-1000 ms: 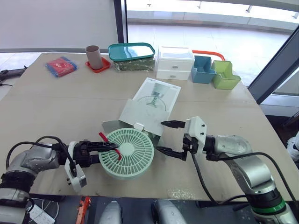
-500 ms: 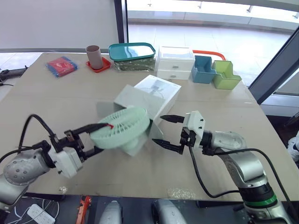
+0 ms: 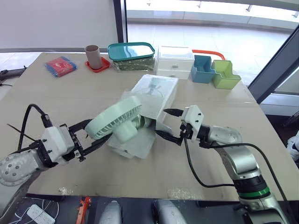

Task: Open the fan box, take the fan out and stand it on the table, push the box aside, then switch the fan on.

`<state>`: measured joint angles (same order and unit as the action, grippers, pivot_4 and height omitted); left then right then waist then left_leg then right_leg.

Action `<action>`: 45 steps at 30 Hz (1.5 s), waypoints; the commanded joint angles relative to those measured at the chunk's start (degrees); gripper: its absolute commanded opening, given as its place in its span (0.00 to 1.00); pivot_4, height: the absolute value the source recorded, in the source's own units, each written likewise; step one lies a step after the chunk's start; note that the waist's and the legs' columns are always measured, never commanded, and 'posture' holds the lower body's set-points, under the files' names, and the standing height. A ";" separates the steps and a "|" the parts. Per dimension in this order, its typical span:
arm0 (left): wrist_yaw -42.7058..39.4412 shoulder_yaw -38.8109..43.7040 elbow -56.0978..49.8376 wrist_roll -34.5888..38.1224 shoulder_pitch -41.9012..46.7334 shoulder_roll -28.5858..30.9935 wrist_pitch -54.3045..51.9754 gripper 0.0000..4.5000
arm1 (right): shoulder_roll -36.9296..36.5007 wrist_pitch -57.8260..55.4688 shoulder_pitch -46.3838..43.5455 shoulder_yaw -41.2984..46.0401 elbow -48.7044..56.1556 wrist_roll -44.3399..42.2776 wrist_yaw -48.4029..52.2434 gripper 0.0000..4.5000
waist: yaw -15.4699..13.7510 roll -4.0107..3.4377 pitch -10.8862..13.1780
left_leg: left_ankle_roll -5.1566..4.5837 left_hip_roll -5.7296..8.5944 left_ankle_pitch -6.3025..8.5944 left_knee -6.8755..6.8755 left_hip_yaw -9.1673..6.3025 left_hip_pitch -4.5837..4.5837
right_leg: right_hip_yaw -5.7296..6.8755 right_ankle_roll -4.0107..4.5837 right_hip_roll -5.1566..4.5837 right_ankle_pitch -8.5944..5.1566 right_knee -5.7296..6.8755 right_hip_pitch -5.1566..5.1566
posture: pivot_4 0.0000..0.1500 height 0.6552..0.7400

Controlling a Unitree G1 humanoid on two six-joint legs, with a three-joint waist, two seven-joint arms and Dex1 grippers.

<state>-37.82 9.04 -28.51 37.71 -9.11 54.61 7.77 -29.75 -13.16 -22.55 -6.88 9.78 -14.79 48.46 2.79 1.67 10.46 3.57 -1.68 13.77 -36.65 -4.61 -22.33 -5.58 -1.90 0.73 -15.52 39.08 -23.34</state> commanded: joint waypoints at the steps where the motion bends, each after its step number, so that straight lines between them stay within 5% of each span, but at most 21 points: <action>1: -2.54 5.15 -0.86 6.48 4.05 0.31 -5.25 0.47 | 0.64 1.97 -1.10 0.00 0.02 0.79 -0.30 1.00 | -0.01 0.00 0.00 | 0.00 0.00 0.00 0.00 0.00 0.01 | 0.00 0.00 0.00 0.00 0.00 0.01 | 1.00 1.00; 9: -6.14 8.49 -0.27 18.05 12.26 2.88 -23.84 0.47 | 1.50 2.95 -1.22 -0.39 -1.30 2.54 -0.55 1.00 | 0.02 0.00 0.00 | 0.00 0.01 0.00 0.00 -0.01 -0.03 | 0.00 -0.03 -0.02 -0.02 0.00 -0.02 | 1.00 1.00; 23: -7.99 10.95 9.02 21.98 26.25 6.27 -43.17 0.47 | 2.98 3.73 -1.38 -0.36 -2.24 3.33 -0.80 1.00 | 0.08 -0.01 0.01 | 0.00 0.02 0.00 0.00 -0.02 -0.02 | 0.02 -0.02 0.00 -0.01 0.01 -0.02 | 1.00 1.00; 34: 1.99 14.81 10.80 27.10 34.35 9.41 -61.44 0.47 | 4.30 4.59 -2.69 -1.23 -3.95 3.59 -0.92 1.00 | 0.16 0.01 0.01 | 0.01 0.01 0.00 0.00 -0.07 -0.10 | 0.09 -0.02 -0.03 -0.02 0.01 -0.08 | 1.00 1.00; 45: 16.73 21.94 6.99 19.15 29.83 5.21 -61.48 0.47 | 5.08 5.61 -4.42 -1.89 -6.13 3.55 -0.02 1.00 | -0.01 0.08 0.01 | 0.04 0.02 -0.02 -0.01 -0.09 -0.11 | 0.10 0.02 -0.05 0.01 0.01 -0.08 | 1.00 1.00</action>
<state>-22.35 27.03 -19.72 58.29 19.69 59.05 -55.41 -24.87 -8.69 -25.77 -9.01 2.93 -10.94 48.15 2.79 1.75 10.47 3.62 -1.66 13.75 -36.66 -4.70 -22.44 -5.47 -1.88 0.68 -15.51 39.10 -23.41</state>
